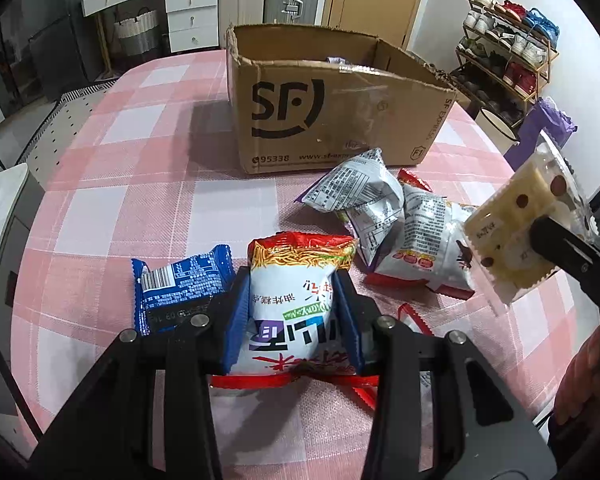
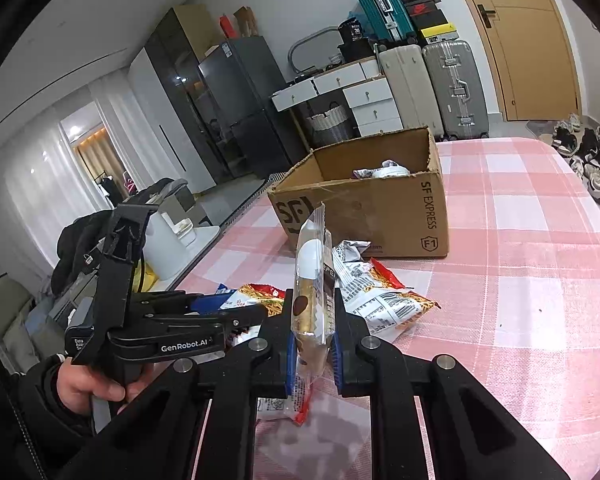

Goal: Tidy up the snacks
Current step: 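Grasp the noodle-snack bag with the left tool while the right tool holds the bread pack, then carry both held packs over the cardboard box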

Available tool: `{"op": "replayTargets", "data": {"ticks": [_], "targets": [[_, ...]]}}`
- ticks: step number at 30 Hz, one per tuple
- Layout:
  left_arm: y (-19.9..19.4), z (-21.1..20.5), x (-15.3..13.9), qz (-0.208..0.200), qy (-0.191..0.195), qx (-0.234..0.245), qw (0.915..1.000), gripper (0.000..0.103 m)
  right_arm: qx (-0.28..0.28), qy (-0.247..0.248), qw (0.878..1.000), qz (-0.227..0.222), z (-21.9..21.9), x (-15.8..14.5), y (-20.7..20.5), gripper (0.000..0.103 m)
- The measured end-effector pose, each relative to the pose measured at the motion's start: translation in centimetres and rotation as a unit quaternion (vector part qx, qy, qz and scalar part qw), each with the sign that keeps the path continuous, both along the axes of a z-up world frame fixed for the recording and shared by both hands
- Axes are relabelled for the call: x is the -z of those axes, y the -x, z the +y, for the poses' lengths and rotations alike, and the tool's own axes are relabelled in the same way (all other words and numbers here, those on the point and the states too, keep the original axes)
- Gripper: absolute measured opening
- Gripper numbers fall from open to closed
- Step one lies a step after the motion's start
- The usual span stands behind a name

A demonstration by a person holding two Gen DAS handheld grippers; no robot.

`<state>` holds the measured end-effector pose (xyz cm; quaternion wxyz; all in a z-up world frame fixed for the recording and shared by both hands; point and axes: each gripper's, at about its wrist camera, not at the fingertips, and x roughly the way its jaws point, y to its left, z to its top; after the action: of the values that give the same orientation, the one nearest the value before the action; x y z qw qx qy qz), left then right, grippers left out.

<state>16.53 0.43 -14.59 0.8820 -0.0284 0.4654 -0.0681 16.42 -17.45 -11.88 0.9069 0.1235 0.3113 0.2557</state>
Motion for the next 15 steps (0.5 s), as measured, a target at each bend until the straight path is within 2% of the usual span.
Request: {"op": "replayTargets", "data": {"ticks": [15], "targets": [[2.4, 1.1, -4.3, -0.043, 0.016, 0.01, 0.9989, 0.038, -0.005, -0.009, 1.0, -0.01, 0.7, -1.2, 0.0, 0.013]]}}
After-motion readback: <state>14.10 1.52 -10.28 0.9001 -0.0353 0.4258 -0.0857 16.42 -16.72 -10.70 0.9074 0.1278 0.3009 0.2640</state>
